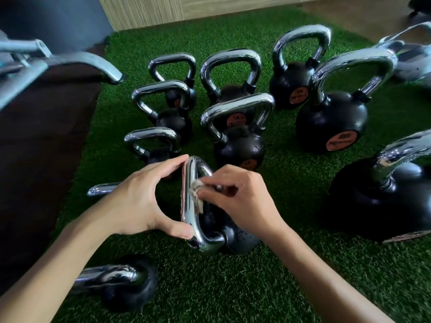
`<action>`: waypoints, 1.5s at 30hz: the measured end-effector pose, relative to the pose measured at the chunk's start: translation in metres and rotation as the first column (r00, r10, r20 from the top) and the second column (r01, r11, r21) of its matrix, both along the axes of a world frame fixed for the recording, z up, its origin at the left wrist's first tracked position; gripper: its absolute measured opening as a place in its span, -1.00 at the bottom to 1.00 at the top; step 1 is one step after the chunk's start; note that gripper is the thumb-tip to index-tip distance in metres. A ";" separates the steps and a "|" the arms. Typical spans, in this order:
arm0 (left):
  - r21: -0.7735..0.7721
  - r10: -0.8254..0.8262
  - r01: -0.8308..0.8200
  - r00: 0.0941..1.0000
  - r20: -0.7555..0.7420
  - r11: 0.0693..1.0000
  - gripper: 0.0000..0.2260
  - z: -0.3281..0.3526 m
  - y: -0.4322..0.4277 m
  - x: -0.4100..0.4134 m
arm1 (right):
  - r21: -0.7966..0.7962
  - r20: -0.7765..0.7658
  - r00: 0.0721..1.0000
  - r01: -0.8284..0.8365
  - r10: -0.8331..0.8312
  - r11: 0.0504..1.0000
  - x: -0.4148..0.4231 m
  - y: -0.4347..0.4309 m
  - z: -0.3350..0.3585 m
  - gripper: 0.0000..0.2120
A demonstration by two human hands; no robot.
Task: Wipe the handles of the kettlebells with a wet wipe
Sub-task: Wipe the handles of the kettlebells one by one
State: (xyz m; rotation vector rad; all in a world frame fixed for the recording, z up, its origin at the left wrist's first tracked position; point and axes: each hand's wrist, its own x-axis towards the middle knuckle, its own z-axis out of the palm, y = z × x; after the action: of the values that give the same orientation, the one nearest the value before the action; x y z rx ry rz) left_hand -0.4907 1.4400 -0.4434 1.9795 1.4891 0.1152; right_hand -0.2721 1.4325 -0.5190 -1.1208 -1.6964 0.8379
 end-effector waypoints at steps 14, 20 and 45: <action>0.043 -0.047 0.049 0.998 -0.049 0.998 0.28 0.001 0.005 -0.008 | -0.014 0.110 0.981 -0.160 0.160 0.987 0.010 -0.048 0.010 -0.84; 0.043 -0.051 0.054 0.997 -0.063 0.998 0.27 0.001 0.007 -0.011 | 0.035 0.136 0.979 -0.157 0.151 0.987 0.006 -0.040 0.007 -0.81; 0.012 -0.058 0.059 0.991 -0.119 0.998 0.30 0.001 0.008 -0.029 | -0.333 -0.010 0.957 -0.276 0.290 0.902 -0.011 -0.012 0.009 -0.84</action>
State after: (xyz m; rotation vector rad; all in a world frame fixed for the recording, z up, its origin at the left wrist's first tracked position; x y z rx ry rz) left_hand -0.5193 1.4476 -0.4424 2.0719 1.5062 -0.0166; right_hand -0.2828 1.4206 -0.5103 -1.1285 -1.8234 1.3332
